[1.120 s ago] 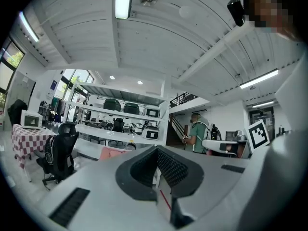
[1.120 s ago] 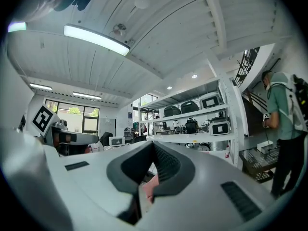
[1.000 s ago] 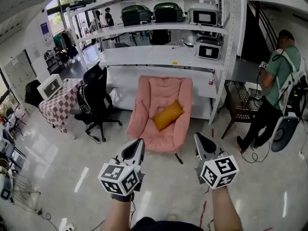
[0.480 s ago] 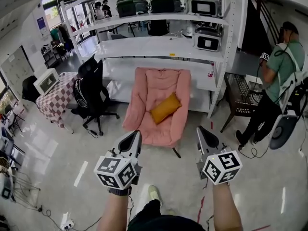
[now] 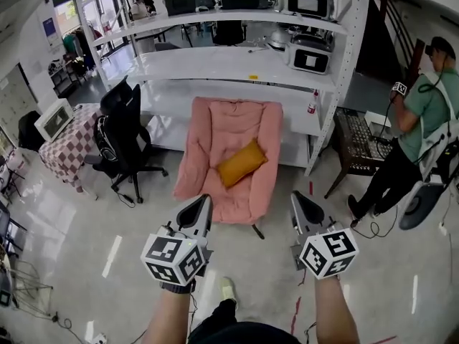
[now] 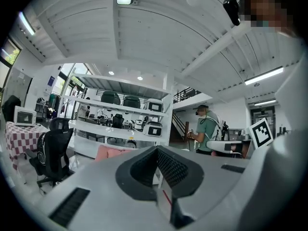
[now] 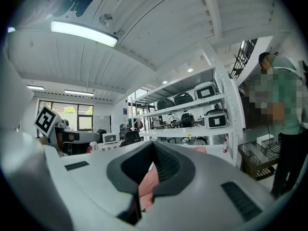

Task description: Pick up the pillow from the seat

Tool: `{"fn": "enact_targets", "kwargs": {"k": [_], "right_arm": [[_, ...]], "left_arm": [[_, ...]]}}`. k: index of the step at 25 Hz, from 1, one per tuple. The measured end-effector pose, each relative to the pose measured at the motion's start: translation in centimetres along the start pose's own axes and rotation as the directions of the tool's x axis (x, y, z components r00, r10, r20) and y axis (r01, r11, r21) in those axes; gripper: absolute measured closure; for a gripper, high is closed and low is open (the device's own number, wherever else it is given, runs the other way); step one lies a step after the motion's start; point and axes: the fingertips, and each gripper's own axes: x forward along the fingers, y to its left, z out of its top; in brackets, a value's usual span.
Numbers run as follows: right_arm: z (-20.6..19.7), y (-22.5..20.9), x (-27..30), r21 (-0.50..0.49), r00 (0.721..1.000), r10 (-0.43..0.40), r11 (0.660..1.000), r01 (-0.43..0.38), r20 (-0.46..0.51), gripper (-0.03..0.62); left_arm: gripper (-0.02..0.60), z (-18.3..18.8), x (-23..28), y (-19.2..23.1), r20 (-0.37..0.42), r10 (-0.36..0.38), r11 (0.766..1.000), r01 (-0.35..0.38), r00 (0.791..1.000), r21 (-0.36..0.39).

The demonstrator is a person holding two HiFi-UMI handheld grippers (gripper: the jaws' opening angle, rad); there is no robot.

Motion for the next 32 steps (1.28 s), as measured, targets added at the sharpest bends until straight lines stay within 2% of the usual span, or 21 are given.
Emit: {"fn": "enact_targets", "kwargs": {"k": [9,17,25,32], "right_arm": [[-1.1,-0.7,11.3,-0.005,0.999,-0.007,1.000,0.006,-0.045,0.591],[-1.8,-2.0,19.1,-0.012,0.997,-0.038,0.999,0.037,-0.068,0.590],[-3.3,-3.9,23.2,-0.021,0.992,-0.039,0.999,0.037,-0.118,0.589],[-6.0,-8.0,27.7,-0.012,0.985,-0.031,1.000,0.029,-0.168,0.589]], "left_arm": [[0.576,0.8,7.7,8.2,-0.012,-0.032,0.999,0.032,0.999,0.000],[0.577,1.0,13.4,14.2,-0.020,-0.066,0.998,0.066,0.998,0.002],[0.575,0.5,17.6,16.4,-0.035,-0.081,0.997,0.080,0.996,-0.022],[0.576,-1.9,22.9,18.1,-0.066,-0.070,0.996,0.067,0.995,-0.051]]}}
